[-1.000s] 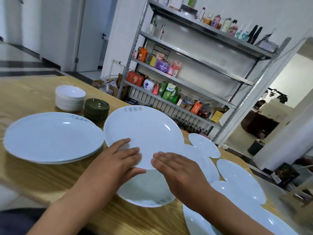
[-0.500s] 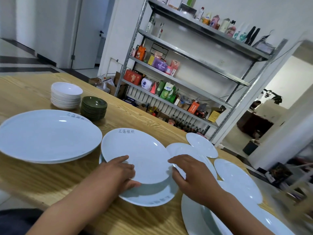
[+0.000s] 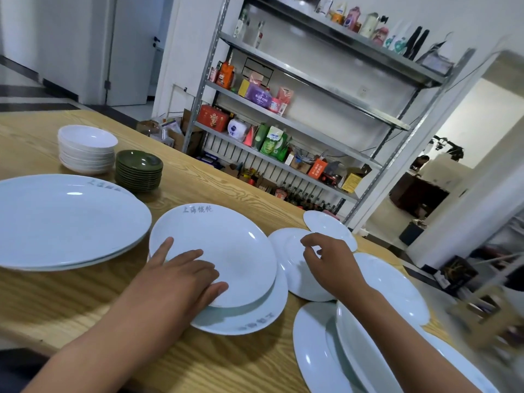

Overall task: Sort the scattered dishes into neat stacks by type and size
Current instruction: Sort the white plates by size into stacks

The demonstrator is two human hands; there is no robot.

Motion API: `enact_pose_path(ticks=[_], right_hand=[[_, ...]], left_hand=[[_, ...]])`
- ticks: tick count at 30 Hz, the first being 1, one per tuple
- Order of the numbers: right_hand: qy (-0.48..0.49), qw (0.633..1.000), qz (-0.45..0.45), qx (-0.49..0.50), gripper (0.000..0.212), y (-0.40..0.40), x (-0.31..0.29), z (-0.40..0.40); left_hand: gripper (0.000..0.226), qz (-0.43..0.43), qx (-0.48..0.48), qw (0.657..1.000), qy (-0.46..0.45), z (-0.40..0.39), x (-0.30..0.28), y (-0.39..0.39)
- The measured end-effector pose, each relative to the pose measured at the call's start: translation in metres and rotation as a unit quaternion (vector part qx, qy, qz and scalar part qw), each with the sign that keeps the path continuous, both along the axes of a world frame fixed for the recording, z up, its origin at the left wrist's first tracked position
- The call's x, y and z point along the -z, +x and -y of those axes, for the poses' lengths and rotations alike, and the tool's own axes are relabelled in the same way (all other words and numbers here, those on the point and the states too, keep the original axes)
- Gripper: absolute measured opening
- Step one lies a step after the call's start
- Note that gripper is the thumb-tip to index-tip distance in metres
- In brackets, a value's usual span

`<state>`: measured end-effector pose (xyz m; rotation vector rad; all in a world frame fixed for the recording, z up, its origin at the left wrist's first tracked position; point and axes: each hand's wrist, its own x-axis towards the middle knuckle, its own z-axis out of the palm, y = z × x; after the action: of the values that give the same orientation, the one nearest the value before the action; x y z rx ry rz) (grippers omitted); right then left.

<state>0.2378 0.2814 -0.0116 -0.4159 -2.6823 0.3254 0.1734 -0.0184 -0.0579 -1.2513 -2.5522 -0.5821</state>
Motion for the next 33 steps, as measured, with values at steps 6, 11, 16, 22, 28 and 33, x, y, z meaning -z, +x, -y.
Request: enact_pose_path(ticks=[6, 11, 16, 22, 28, 33], right_hand=[[-0.033, 0.998, -0.014, 0.05, 0.024, -0.026, -0.001, -0.031], [-0.056, 0.991, -0.002, 0.118, 0.015, -0.063, -0.006, -0.081], [-0.106, 0.975, -0.014, 0.193, 0.028, -0.101, -0.002, -0.139], [-0.192, 0.932, 0.013, 0.309, 0.02, -0.124, 0.004, -0.19], [-0.258, 0.887, 0.104, 0.368, 0.076, -0.128, 0.006, -0.224], [-0.338, 0.864, 0.191, 0.322, 0.11, -0.148, 0.011, -0.242]], left_hand=[[0.058, 0.014, 0.056, 0.997, 0.048, -0.023, -0.036, -0.004], [0.072, 0.016, 0.058, 0.994, 0.095, -0.054, -0.066, -0.016], [0.075, 0.041, 0.067, 0.993, 0.092, -0.074, -0.072, -0.025], [0.057, 0.005, 0.05, 0.995, 0.085, -0.08, -0.06, -0.04], [0.059, 0.032, 0.028, 0.992, 0.122, -0.076, -0.052, -0.06], [0.064, 0.049, 0.01, 0.992, 0.119, -0.075, -0.053, -0.068]])
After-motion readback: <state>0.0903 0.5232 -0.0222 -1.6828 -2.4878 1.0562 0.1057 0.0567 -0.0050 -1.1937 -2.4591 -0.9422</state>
